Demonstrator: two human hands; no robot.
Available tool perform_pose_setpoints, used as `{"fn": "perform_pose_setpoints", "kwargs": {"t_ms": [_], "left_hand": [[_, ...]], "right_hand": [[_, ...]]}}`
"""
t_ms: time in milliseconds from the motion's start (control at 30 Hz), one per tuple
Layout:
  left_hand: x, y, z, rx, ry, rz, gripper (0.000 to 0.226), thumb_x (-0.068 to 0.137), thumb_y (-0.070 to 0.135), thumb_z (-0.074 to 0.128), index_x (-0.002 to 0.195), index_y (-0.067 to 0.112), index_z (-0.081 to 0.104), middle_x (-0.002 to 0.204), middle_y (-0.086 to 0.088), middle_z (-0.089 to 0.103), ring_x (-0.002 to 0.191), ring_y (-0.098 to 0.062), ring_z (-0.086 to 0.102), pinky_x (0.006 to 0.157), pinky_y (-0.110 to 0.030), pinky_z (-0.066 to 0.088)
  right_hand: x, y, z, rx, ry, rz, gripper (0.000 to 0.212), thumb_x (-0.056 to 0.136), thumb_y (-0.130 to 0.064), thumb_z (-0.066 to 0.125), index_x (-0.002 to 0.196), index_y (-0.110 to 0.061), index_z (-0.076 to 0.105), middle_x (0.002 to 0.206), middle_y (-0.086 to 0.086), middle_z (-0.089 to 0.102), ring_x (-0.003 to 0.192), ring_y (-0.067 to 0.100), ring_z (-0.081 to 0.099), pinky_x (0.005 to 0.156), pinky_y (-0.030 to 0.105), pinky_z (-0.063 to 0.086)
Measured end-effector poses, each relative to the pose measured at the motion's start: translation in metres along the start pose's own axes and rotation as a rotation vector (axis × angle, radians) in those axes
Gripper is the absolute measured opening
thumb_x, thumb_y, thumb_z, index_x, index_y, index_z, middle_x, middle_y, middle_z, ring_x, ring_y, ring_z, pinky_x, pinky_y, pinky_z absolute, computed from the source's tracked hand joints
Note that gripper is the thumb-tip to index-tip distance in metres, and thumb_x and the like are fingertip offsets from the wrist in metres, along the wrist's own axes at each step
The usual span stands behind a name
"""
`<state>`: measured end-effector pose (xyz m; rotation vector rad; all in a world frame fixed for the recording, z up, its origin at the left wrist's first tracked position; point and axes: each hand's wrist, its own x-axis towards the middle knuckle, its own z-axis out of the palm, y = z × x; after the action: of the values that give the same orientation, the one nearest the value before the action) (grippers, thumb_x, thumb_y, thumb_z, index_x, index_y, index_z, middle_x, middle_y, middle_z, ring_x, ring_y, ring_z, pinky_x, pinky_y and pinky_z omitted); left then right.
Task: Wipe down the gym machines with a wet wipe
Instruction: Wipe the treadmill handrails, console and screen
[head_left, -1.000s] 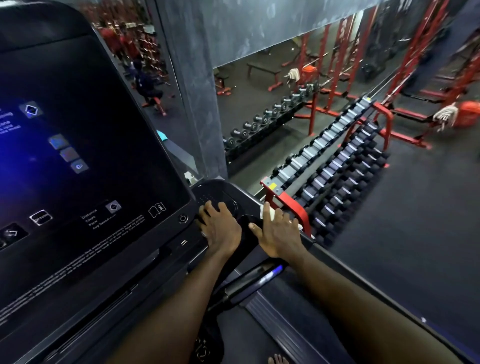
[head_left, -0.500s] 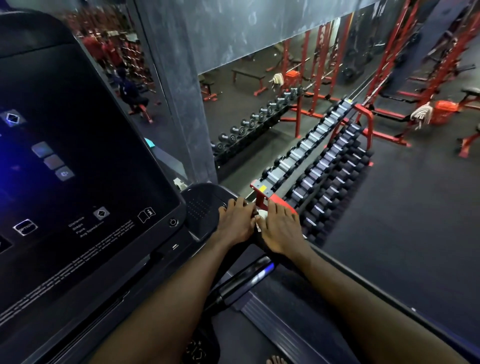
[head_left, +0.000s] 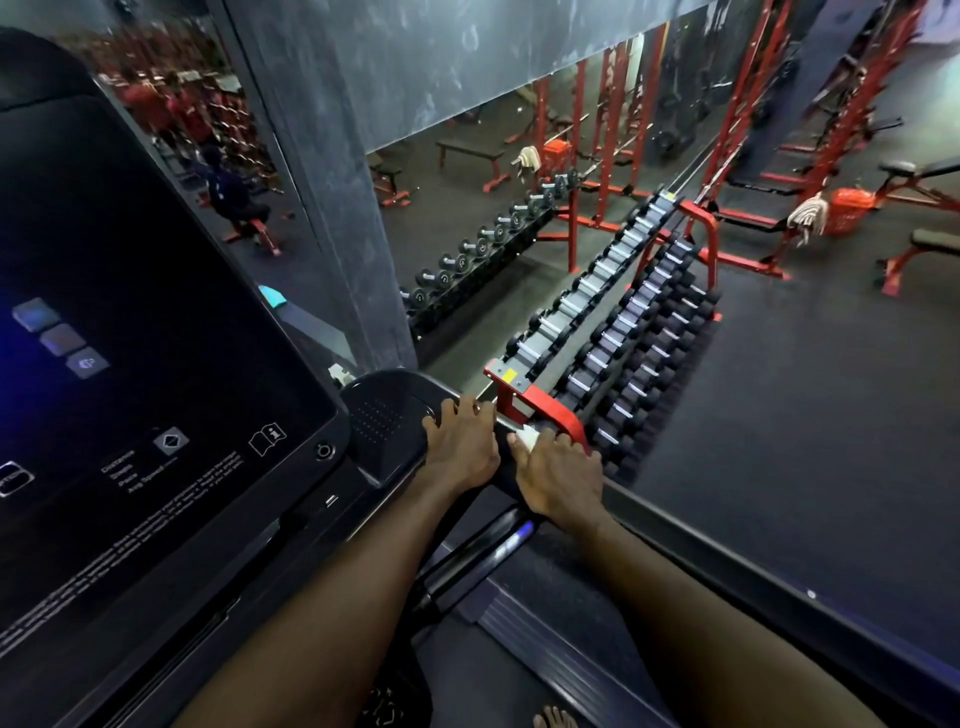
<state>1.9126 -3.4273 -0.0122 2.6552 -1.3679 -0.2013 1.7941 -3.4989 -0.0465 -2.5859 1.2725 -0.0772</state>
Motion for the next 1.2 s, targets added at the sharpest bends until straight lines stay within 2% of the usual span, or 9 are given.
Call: {"fn": "perform_pose_setpoints", "kwargs": {"t_ms": [167, 367, 467, 567, 733, 867, 967, 1100, 1200], "left_hand": [[0.002, 0.003, 0.002, 0.034, 0.002, 0.027, 0.035, 0.096, 0.026, 0.046, 0.129, 0.015, 0.049, 0.136, -0.013, 0.041, 0.122, -0.035, 0.039, 0.103, -0.059, 0.034], [0.002, 0.008, 0.004, 0.026, -0.011, 0.137, 0.03, 0.096, 0.026, 0.046, 0.123, 0.014, 0.052, 0.134, -0.011, 0.045, 0.122, -0.035, 0.04, 0.098, -0.055, 0.041], [0.002, 0.011, 0.004, 0.013, -0.03, 0.198, 0.025, 0.095, 0.023, 0.045, 0.117, 0.015, 0.056, 0.131, -0.008, 0.048, 0.121, -0.032, 0.041, 0.096, -0.055, 0.042], [0.003, 0.017, 0.002, -0.012, -0.053, 0.277, 0.022, 0.097, 0.023, 0.044, 0.112, 0.02, 0.061, 0.126, -0.003, 0.051, 0.118, -0.029, 0.044, 0.096, -0.051, 0.042], [0.008, 0.032, 0.0, -0.03, -0.1, 0.247, 0.026, 0.1, 0.031, 0.041, 0.116, 0.023, 0.06, 0.129, -0.003, 0.053, 0.121, -0.028, 0.041, 0.099, -0.051, 0.039], [0.011, 0.032, 0.002, -0.002, -0.095, 0.237, 0.024, 0.1, 0.03, 0.041, 0.113, 0.022, 0.059, 0.125, -0.002, 0.052, 0.118, -0.027, 0.04, 0.099, -0.052, 0.039], [0.013, 0.03, 0.005, 0.012, -0.076, 0.236, 0.021, 0.098, 0.029, 0.041, 0.11, 0.021, 0.057, 0.124, -0.002, 0.051, 0.116, -0.028, 0.04, 0.097, -0.052, 0.04], [0.015, 0.036, 0.011, 0.043, -0.054, 0.221, 0.022, 0.098, 0.029, 0.041, 0.113, 0.019, 0.054, 0.127, -0.004, 0.05, 0.116, -0.028, 0.04, 0.096, -0.052, 0.04], [0.015, 0.041, 0.014, 0.063, -0.041, 0.214, 0.024, 0.1, 0.03, 0.038, 0.114, 0.017, 0.052, 0.128, -0.006, 0.049, 0.116, -0.029, 0.039, 0.096, -0.053, 0.039]], "right_hand": [[-0.041, 0.031, 0.01, -0.098, 0.133, -0.112, 0.069, 0.098, -0.063, 0.021, 0.134, -0.009, 0.046, 0.122, 0.009, 0.058, 0.106, 0.027, 0.055, 0.09, 0.046, 0.043], [-0.017, 0.022, -0.003, -0.039, 0.051, 0.089, 0.074, 0.096, -0.068, 0.013, 0.117, -0.013, 0.057, 0.115, 0.011, 0.063, 0.102, 0.029, 0.06, 0.089, 0.047, 0.042], [-0.036, 0.03, 0.002, -0.114, 0.12, 0.001, 0.069, 0.097, -0.066, 0.019, 0.12, -0.011, 0.054, 0.112, 0.01, 0.062, 0.097, 0.027, 0.057, 0.085, 0.044, 0.042], [-0.057, 0.047, 0.006, -0.167, 0.134, -0.063, 0.079, 0.095, -0.065, 0.018, 0.138, -0.004, 0.045, 0.126, 0.014, 0.057, 0.112, 0.03, 0.052, 0.099, 0.047, 0.038], [-0.041, 0.034, -0.008, -0.175, 0.067, 0.008, 0.09, 0.094, -0.067, 0.008, 0.146, 0.001, 0.038, 0.152, 0.022, 0.038, 0.144, 0.038, 0.027, 0.12, 0.051, 0.012], [-0.051, 0.028, 0.005, -0.112, 0.103, 0.002, 0.085, 0.091, -0.066, 0.012, 0.138, -0.002, 0.044, 0.127, 0.015, 0.056, 0.114, 0.031, 0.051, 0.104, 0.046, 0.037], [-0.066, 0.05, 0.013, -0.087, 0.155, 0.056, 0.077, 0.093, -0.065, 0.025, 0.132, -0.003, 0.05, 0.119, 0.013, 0.059, 0.106, 0.03, 0.054, 0.099, 0.045, 0.042], [-0.051, 0.056, -0.01, -0.055, 0.076, 0.174, 0.071, 0.097, -0.066, 0.017, 0.109, -0.012, 0.061, 0.103, 0.01, 0.068, 0.09, 0.029, 0.061, 0.075, 0.041, 0.039], [-0.031, 0.047, -0.013, -0.05, 0.033, 0.202, 0.073, 0.098, -0.066, 0.013, 0.11, -0.013, 0.062, 0.106, 0.011, 0.069, 0.093, 0.03, 0.064, 0.075, 0.042, 0.041]]}}
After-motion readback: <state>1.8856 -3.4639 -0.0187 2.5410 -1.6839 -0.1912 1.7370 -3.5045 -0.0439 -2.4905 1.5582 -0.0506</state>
